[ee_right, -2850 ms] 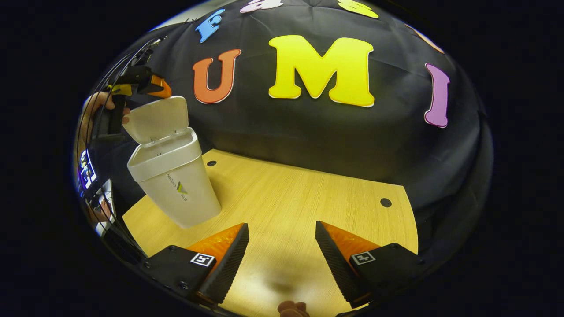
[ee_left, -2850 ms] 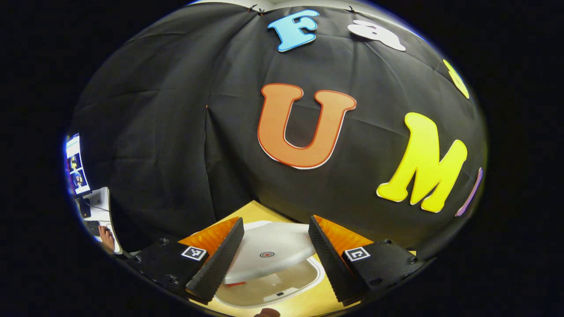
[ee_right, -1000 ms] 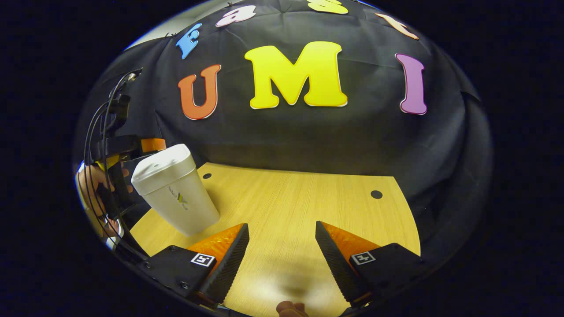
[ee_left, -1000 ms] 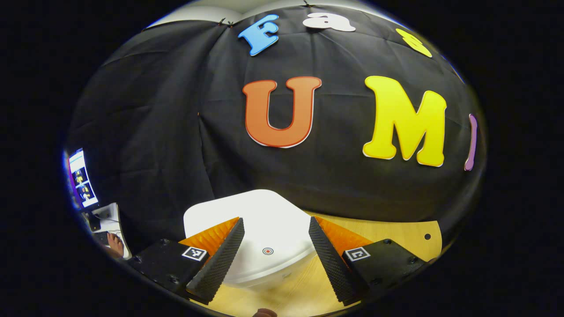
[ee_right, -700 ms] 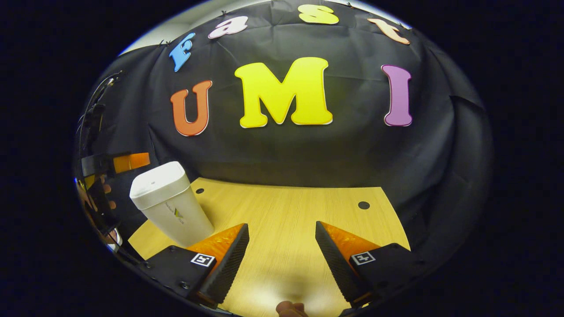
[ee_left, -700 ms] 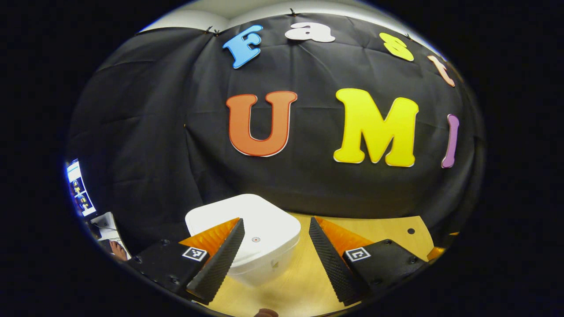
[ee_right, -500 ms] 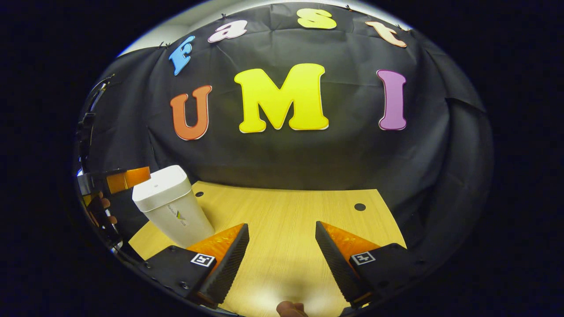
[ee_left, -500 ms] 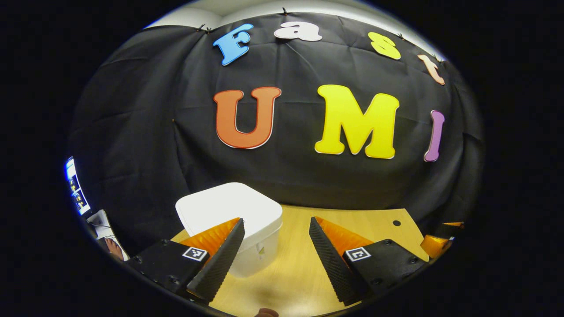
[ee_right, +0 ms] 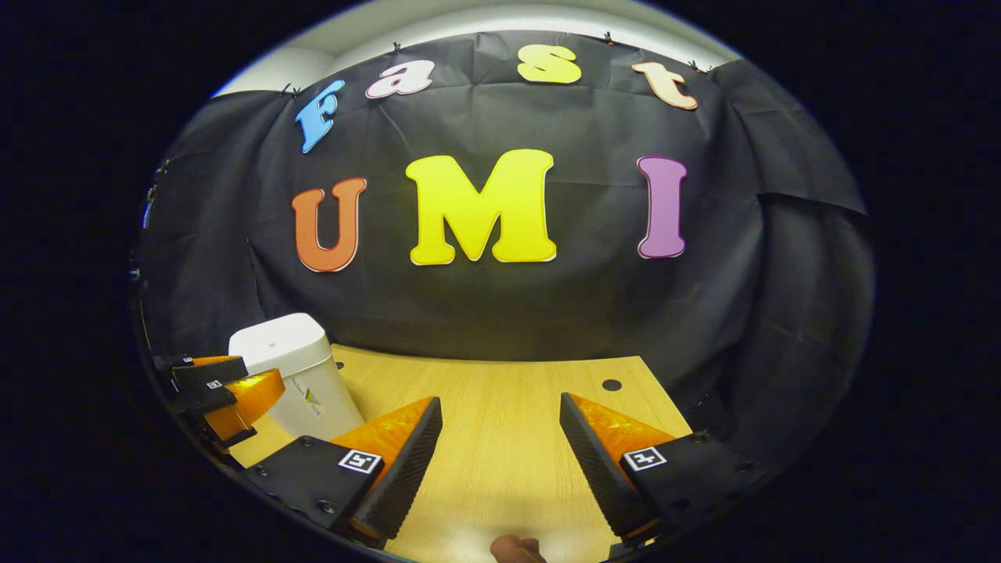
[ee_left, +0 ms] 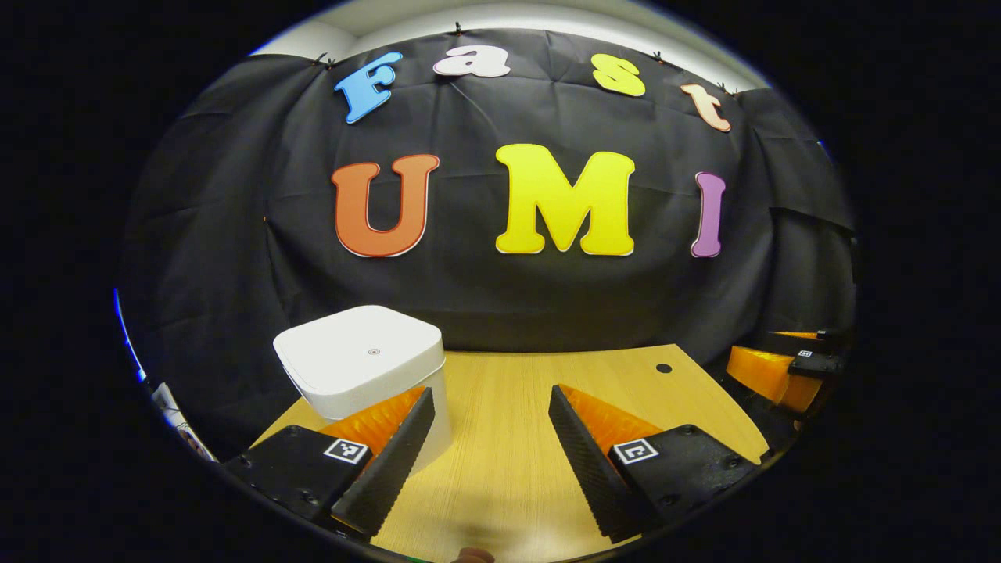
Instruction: Press the lid of the desktop garbage bin to open it, pick up the crumpled paper on the desktop and throw it into the bin, then pick up the pop can on the desktop and drop it into the bin, and finally close the garbage bin lid.
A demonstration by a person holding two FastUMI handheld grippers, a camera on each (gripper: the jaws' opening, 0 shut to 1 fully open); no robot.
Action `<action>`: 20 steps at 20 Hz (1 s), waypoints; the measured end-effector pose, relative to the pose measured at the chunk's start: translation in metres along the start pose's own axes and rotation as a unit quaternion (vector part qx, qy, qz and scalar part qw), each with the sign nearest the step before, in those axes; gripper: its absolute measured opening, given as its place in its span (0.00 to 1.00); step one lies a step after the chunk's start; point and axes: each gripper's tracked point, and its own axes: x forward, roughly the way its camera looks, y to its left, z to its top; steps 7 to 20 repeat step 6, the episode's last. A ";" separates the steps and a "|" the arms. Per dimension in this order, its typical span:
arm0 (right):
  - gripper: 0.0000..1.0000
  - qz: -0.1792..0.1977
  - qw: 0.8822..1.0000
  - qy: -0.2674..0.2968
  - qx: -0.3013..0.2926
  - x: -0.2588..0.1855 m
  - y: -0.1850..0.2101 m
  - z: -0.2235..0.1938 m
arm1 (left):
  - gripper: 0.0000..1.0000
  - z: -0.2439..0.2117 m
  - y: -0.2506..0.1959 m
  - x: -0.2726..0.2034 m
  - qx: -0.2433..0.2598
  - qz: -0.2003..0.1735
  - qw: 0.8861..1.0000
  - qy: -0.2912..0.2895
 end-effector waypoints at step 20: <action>0.96 -0.013 1.000 0.012 0.002 -0.016 0.003 -0.014 | 1.00 -0.010 0.001 -0.005 -0.002 -0.020 1.000 0.008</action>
